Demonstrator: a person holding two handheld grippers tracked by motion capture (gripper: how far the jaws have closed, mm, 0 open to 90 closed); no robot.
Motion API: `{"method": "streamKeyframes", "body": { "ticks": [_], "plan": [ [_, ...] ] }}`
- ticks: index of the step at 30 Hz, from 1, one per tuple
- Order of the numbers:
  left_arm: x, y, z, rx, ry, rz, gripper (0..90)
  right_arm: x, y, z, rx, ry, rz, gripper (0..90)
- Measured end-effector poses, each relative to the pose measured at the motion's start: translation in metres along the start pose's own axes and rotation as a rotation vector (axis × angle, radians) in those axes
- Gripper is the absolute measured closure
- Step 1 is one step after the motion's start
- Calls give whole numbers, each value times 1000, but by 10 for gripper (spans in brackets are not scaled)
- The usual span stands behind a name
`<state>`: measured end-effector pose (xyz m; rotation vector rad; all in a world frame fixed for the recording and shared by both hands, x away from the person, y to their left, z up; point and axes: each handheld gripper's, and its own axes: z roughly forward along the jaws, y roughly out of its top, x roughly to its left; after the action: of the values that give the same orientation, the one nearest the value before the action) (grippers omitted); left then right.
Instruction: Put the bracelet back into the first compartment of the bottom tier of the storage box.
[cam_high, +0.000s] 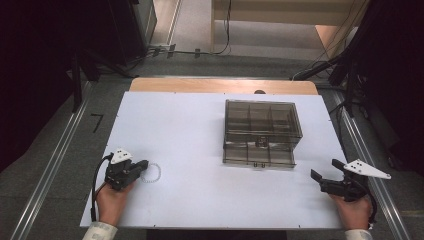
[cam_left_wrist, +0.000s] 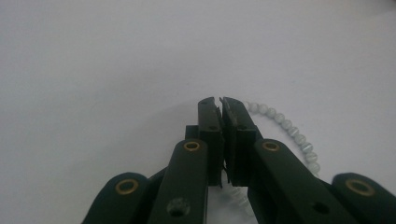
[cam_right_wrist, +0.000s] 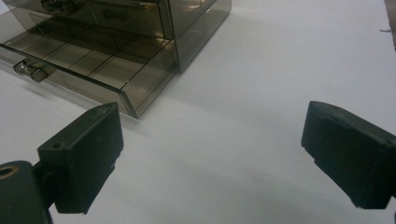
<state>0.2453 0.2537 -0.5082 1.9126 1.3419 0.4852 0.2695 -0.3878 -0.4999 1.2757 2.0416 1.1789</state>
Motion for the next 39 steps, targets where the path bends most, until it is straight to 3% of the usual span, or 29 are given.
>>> {"method": "streamKeyframes", "body": {
  "ticks": [6,29,39],
  "plan": [
    [-7,4,-10,-28,7,23,881,0,0,0,0,-6,-1,42],
    [-29,19,-34,-141,-45,39,881,0,-1,-1,-2,-9,-4,42],
    [-39,25,-40,-162,-58,64,881,0,0,-1,2,-12,-5,42]
  ]
}}
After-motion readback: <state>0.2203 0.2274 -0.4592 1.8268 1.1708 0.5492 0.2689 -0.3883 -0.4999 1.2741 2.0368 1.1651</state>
